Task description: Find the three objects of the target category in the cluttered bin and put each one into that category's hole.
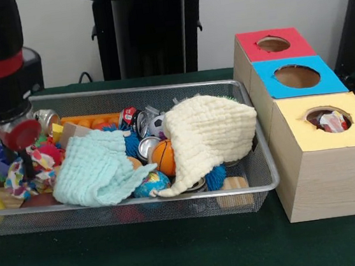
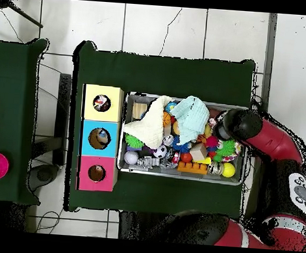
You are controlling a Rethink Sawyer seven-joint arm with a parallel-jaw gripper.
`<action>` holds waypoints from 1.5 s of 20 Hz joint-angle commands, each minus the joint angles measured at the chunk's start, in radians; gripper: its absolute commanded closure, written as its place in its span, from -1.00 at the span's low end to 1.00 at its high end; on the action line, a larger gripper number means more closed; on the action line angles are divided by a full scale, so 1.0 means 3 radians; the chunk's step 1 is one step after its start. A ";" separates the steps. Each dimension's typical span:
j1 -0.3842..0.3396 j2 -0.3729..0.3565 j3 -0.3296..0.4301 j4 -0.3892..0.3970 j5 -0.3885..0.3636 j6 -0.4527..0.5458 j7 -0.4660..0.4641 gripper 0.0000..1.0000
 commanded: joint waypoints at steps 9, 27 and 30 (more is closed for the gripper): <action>0.0316 -0.0518 -0.0172 0.0066 0.0310 0.0707 0.0761 -1.00; 0.0549 -0.0214 -0.0320 0.0048 0.0570 0.0371 0.0906 -1.00; 0.0501 -0.0036 -0.0296 -0.0077 0.0574 0.0270 0.0838 -1.00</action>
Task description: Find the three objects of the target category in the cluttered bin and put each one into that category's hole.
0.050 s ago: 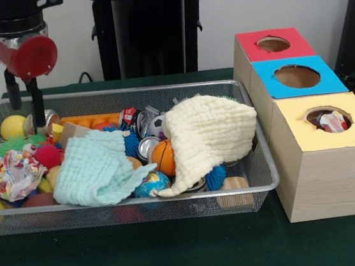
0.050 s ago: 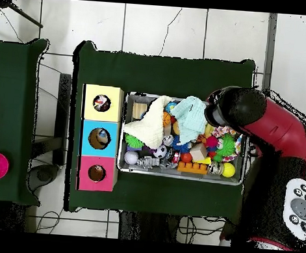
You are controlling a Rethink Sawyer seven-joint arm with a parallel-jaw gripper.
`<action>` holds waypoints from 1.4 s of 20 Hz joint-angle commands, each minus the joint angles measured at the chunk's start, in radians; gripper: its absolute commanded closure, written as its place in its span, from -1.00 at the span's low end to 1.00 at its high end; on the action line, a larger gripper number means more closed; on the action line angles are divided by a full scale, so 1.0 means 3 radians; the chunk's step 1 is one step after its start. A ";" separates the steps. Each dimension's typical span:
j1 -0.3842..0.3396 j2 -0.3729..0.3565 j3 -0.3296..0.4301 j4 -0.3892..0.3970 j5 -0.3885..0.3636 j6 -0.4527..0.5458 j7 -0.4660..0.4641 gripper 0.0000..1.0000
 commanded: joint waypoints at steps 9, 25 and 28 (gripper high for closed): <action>-0.0234 0.0816 0.0239 -0.0119 0.0191 -0.0448 0.0580 -1.00; -0.0322 0.0868 0.0257 0.0106 0.0157 -0.0772 0.0468 -1.00; -0.0355 0.0955 0.0314 0.0152 0.0150 -0.0895 0.0447 -1.00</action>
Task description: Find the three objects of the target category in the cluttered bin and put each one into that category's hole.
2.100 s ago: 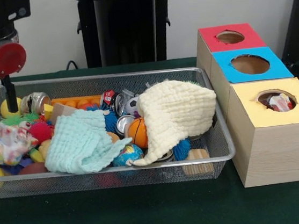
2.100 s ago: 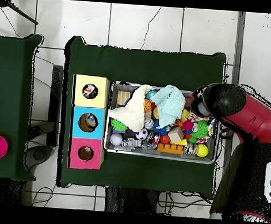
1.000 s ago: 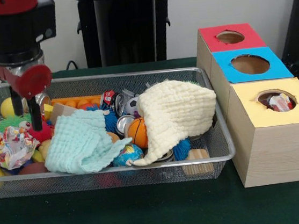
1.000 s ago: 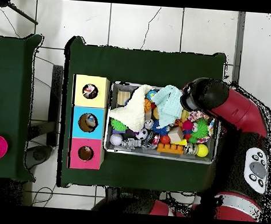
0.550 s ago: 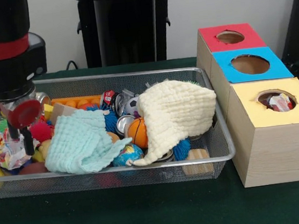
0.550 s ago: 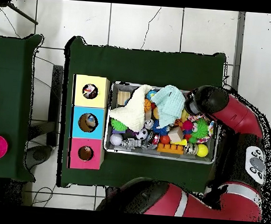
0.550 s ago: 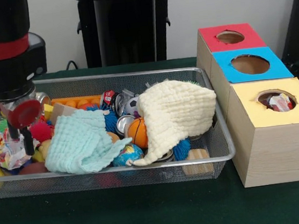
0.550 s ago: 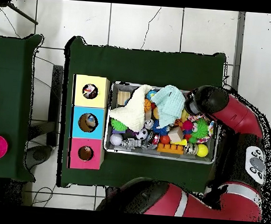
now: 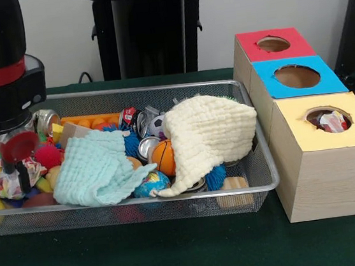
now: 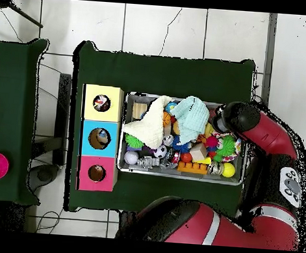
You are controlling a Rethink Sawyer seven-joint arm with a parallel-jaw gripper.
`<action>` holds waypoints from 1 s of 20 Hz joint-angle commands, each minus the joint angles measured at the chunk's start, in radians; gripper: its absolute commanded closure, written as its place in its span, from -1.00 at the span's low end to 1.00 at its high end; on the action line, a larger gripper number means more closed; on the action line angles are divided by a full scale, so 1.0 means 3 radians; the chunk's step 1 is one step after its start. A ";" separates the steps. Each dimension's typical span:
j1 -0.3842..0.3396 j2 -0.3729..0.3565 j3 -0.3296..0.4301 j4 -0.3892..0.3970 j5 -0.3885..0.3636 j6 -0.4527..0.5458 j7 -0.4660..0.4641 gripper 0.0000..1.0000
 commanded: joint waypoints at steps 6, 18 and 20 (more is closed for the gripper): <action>-0.0158 0.0346 0.0443 0.0324 0.0051 -0.0621 0.0374 -1.00; -0.0149 0.0441 0.0497 0.0235 0.0043 -0.0445 0.0284 -1.00; -0.0108 0.0362 0.0459 0.0260 0.0047 -0.0446 0.0333 -1.00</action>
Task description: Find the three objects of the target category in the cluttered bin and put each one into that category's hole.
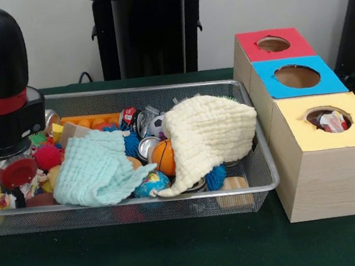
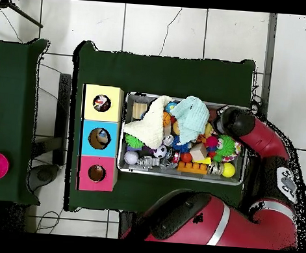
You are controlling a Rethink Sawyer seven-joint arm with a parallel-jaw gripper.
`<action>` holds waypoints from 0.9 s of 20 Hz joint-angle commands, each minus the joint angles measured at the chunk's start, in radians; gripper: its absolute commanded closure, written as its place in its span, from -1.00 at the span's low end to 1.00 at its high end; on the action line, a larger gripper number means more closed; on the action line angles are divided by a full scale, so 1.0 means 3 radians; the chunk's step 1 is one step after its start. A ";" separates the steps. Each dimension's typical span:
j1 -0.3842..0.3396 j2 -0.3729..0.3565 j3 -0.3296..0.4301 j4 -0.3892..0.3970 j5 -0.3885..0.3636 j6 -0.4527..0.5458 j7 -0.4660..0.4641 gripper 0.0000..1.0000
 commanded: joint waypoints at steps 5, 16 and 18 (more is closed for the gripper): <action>0.0136 -0.0179 0.0193 0.0272 0.0060 0.0365 0.0381 -1.00; 0.0224 -0.0577 -0.0064 -0.0094 0.0019 0.1343 0.0351 -1.00; 0.0230 -0.0623 -0.0082 -0.0124 0.0003 0.1424 0.0344 -1.00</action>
